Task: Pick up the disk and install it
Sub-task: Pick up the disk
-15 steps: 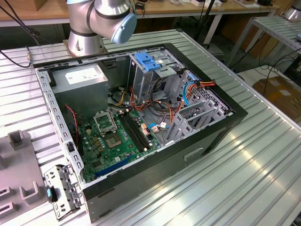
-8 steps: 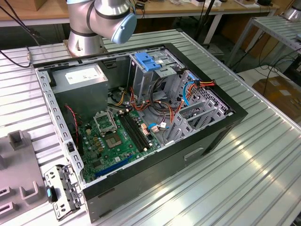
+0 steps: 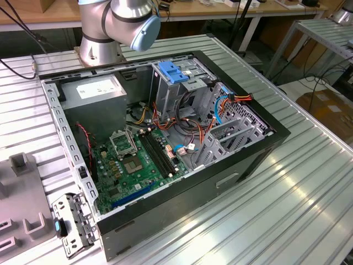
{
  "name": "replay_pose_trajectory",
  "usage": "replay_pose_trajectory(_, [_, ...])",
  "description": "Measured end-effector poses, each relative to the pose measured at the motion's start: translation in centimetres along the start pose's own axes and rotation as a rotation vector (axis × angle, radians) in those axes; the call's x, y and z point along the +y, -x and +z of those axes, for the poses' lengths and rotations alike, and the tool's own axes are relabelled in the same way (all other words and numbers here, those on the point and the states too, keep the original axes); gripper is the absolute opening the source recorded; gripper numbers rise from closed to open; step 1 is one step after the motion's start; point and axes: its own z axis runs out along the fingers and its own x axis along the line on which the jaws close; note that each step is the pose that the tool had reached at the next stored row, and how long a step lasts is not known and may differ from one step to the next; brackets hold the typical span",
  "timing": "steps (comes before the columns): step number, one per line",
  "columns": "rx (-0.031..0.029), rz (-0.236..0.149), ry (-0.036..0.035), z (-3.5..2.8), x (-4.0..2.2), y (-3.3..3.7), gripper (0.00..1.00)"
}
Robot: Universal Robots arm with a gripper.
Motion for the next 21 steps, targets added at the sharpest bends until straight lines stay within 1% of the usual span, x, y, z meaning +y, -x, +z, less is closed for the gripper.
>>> replay_pose_trajectory(4, [0.0009,-0.022,-0.0009,0.0,0.0,0.0,0.11])
replay_pose_trajectory(10, [0.0028,-0.069,-0.0029,0.0,0.0,0.0,0.11])
replay_pose_trajectory(17, [0.004,-0.102,-0.0043,0.0,0.0,0.0,0.11])
replay_pose_trajectory(21, [0.0052,-0.129,-0.0054,-0.01,0.0,0.0,0.11])
